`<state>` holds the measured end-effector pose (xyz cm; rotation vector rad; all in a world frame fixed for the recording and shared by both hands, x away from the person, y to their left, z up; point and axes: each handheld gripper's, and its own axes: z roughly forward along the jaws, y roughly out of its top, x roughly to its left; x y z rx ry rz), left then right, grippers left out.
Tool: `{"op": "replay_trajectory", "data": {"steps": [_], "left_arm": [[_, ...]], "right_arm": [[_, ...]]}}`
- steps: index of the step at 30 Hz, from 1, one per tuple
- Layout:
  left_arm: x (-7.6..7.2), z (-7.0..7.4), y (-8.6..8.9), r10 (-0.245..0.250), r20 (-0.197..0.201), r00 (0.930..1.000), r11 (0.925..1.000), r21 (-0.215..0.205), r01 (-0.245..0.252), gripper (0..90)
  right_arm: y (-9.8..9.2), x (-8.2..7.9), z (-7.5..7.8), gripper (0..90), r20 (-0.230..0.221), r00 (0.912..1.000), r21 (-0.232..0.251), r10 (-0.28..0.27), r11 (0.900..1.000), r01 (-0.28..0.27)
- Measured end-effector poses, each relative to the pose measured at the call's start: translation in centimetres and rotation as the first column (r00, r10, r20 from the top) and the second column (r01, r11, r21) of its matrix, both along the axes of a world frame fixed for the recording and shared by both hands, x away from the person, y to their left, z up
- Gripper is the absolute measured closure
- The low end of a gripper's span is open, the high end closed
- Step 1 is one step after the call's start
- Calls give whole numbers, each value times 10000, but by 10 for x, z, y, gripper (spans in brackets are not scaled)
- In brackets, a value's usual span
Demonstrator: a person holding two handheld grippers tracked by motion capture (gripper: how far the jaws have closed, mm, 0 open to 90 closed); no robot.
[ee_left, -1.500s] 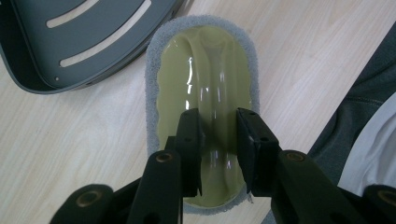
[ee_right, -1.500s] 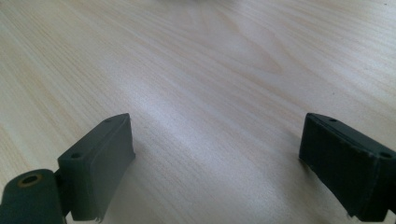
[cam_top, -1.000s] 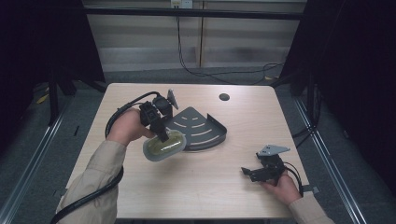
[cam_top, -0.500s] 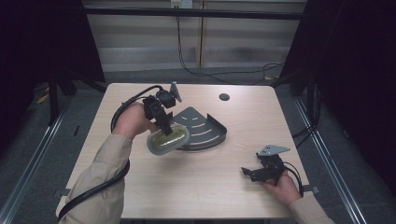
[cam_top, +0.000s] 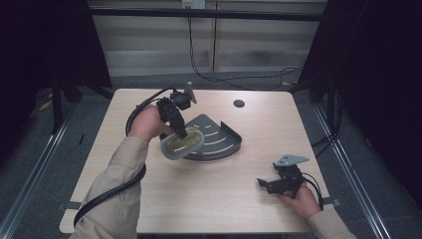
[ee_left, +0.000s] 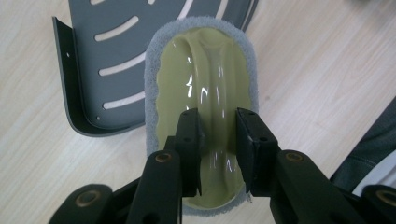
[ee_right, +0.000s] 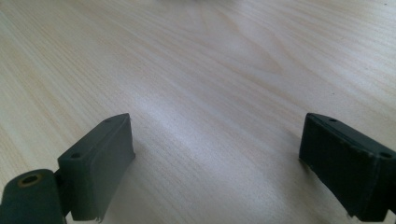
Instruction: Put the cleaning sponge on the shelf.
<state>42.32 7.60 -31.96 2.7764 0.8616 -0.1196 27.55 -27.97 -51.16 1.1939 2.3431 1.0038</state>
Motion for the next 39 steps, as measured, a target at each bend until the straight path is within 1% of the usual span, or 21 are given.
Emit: {"op": "replay_trajectory", "data": {"steps": [3,7,11,13,14,16,17,18,20,22,23,25,26,27,30,31,32,35,37,39], "left_arm": [[6,-1,0,76,53,10000,9999,-76,-76,716],[12,-3,1,343,-8,9994,9993,-132,-344,716],[19,-6,3,550,181,9983,9983,-192,-547,716],[22,-7,3,656,260,9975,9978,-149,-652,716],[24,-8,3,773,296,9966,9969,-175,-768,716],[26,-9,2,811,315,9962,9966,-159,-806,716],[27,-9,1,915,335,9952,9957,-174,-910,716],[29,-9,0,895,363,9953,9959,-134,-890,716],[31,-11,-1,1047,342,9939,9944,-154,-1042,716],[34,-11,-1,1054,422,9935,9944,-80,-1052,716],[35,-11,-2,1048,373,9938,9945,-75,-1046,716],[37,-12,-3,1221,405,9917,9925,-116,-1217,716],[38,-12,-3,1145,420,9925,9934,-157,-1139,716],[39,-11,-3,1202,432,9918,9926,-224,-1193,716],[42,-12,-4,1314,475,9902,9912,-197,-1306,716],[43,-13,-5,1273,433,9909,9917,-213,-1265,716],[44,-14,-5,1373,419,9896,9903,-283,-1362,716],[48,-17,-4,1464,407,9884,9891,-218,-1456,716],[49,-18,-4,1573,502,9863,9875,-196,-1565,716],[51,-19,-3,1567,559,9861,9875,-247,-1555,716]], "right_arm": [[0,0,0,94,21,10000,-5,26,10000,-26],[0,0,0,94,18,10000,-9,18,10000,-18],[0,0,0,94,8,10000,-20,1,10000,-1],[0,0,0,94,18,10000,-12,23,10000,-23],[0,0,0,94,1,10000,-21,-2,10000,2],[0,0,0,94,18,10000,-29,13,10000,-13],[0,0,0,94,19,10000,-30,16,10000,-16],[0,0,0,94,10,10000,-27,7,10000,-7],[0,0,0,94,19,10000,-25,17,10000,-17],[0,0,0,94,16,10000,-6,15,10000,-15],[0,0,0,94,12,10000,-22,0,10000,0],[0,0,0,94,11,10000,-20,-3,10000,3],[0,0,0,94,6,10000,-15,2,10000,-2],[0,0,0,94,13,10000,-17,3,10000,-3],[0,0,0,94,11,10000,-21,0,10000,0],[0,0,0,94,20,10000,-6,18,10000,-18],[0,0,0,94,8,10000,-19,0,10000,0],[0,0,0,94,12,10000,-17,2,10000,-2],[0,0,0,94,13,10000,-18,13,10000,-13],[0,0,0,94,5,10000,-13,2,10000,-2]]}}
